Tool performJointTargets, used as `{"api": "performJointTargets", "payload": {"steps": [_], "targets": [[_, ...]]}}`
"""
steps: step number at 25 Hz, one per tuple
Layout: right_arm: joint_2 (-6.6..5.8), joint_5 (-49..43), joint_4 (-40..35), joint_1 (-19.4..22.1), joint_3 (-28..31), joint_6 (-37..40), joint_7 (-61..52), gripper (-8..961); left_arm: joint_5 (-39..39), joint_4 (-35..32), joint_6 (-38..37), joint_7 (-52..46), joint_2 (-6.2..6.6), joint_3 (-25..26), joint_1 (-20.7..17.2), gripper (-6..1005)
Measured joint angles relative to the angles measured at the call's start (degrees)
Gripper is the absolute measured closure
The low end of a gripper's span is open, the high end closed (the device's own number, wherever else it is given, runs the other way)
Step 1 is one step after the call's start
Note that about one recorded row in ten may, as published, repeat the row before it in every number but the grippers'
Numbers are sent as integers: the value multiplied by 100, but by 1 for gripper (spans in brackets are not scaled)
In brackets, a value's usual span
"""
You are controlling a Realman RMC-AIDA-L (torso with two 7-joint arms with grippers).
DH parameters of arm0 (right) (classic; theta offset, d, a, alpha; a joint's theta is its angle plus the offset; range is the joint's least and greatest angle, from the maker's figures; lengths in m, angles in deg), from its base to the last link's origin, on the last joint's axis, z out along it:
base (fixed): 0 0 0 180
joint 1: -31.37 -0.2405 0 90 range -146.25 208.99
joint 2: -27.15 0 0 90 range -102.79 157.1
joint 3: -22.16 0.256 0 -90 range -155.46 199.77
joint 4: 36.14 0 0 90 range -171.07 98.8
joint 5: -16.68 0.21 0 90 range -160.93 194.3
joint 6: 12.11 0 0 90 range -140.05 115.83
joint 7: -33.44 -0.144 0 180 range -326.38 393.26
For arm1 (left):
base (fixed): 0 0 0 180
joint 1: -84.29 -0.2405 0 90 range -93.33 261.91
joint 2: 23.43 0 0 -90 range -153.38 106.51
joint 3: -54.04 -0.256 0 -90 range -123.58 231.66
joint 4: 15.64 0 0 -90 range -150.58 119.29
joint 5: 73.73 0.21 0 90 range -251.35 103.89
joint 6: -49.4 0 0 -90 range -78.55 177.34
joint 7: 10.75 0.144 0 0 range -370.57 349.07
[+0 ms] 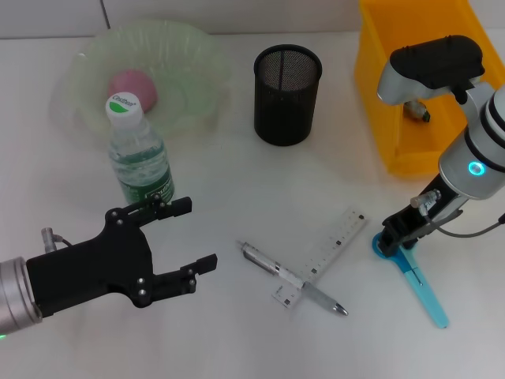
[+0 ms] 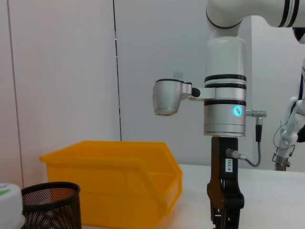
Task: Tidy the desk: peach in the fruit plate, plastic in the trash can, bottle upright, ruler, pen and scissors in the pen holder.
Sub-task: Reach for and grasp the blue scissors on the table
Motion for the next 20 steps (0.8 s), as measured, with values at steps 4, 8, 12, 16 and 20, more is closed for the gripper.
{"api": "performJointTargets", "payload": {"steps": [4, 8, 12, 16, 20], "targets": [[0, -50, 12, -9, 7, -12, 1, 701, 0, 19, -2, 1, 0, -17, 0, 200], [0, -72, -22, -11, 9, -6, 0, 717, 0, 53, -1, 1, 0, -12, 4, 200], [-1, -74, -38, -22, 8, 32, 0, 733, 0, 53, 5, 1, 0, -11, 4, 200], [-6, -74, 50, -55, 8, 34, 1, 749, 0, 53, 11, 1, 0, -2, -2, 200], [-8, -85, 57, -55, 14, 26, 1, 749, 0, 53, 15, 1, 0, -1, -8, 200]]}}
